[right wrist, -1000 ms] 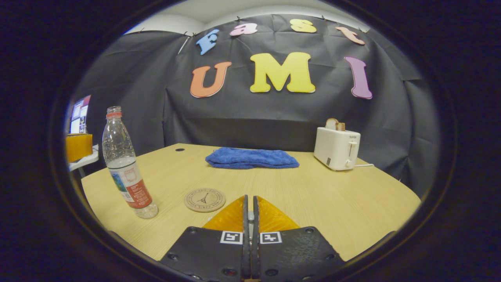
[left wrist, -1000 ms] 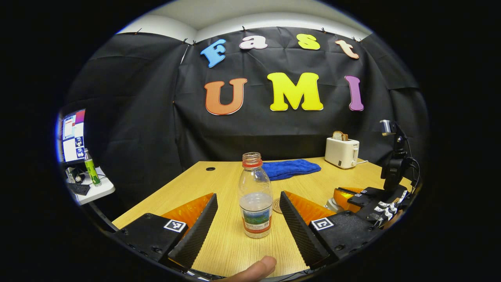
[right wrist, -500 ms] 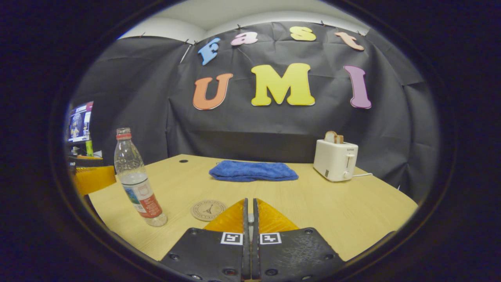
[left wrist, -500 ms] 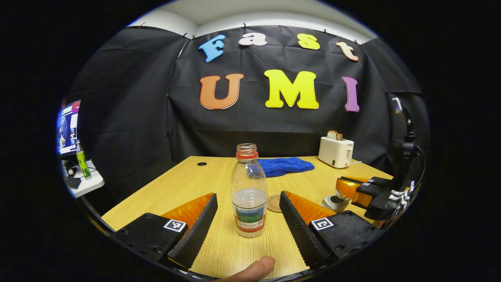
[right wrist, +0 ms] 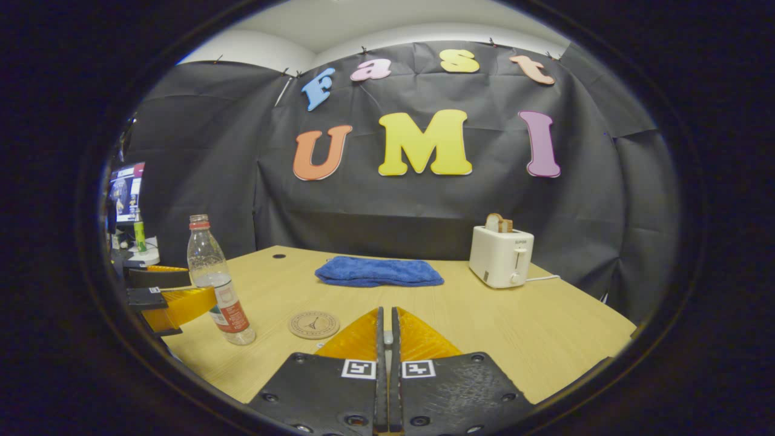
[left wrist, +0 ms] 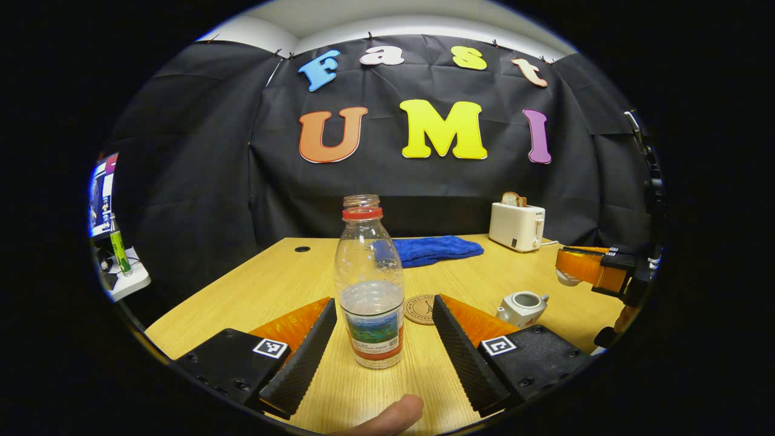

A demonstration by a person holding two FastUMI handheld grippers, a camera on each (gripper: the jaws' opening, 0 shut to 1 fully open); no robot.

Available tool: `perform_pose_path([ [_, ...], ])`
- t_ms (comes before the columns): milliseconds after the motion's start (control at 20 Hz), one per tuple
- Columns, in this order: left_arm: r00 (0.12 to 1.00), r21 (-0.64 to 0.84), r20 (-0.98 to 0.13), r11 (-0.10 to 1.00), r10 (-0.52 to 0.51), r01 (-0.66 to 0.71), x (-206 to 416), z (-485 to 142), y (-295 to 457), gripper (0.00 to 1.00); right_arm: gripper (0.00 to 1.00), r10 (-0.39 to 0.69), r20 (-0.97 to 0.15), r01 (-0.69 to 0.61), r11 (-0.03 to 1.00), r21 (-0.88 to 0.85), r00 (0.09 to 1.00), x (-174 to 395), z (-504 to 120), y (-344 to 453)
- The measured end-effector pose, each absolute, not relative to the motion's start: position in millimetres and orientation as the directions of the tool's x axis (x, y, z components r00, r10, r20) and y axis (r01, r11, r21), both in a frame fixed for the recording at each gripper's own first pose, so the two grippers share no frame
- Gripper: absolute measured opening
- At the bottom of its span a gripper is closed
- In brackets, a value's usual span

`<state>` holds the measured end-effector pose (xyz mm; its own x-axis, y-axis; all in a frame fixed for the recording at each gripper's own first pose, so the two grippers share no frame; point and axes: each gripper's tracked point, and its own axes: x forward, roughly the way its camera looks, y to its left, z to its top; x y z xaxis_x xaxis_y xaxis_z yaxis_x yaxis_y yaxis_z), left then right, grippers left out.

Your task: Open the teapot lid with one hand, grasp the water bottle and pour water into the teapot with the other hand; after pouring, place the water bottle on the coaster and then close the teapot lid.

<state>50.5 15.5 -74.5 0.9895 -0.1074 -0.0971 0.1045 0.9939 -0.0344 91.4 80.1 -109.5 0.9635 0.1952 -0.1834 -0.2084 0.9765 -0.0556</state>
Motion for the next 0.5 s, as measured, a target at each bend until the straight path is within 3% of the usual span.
perform_pose_path([
  [500,0.997,-0.018,-0.029,0.997,-0.077,0.076,80,-92,19,1.0,0.01,0.157,-0.182,-0.163,0.986,-0.019,0.971,83,-114,34],
])
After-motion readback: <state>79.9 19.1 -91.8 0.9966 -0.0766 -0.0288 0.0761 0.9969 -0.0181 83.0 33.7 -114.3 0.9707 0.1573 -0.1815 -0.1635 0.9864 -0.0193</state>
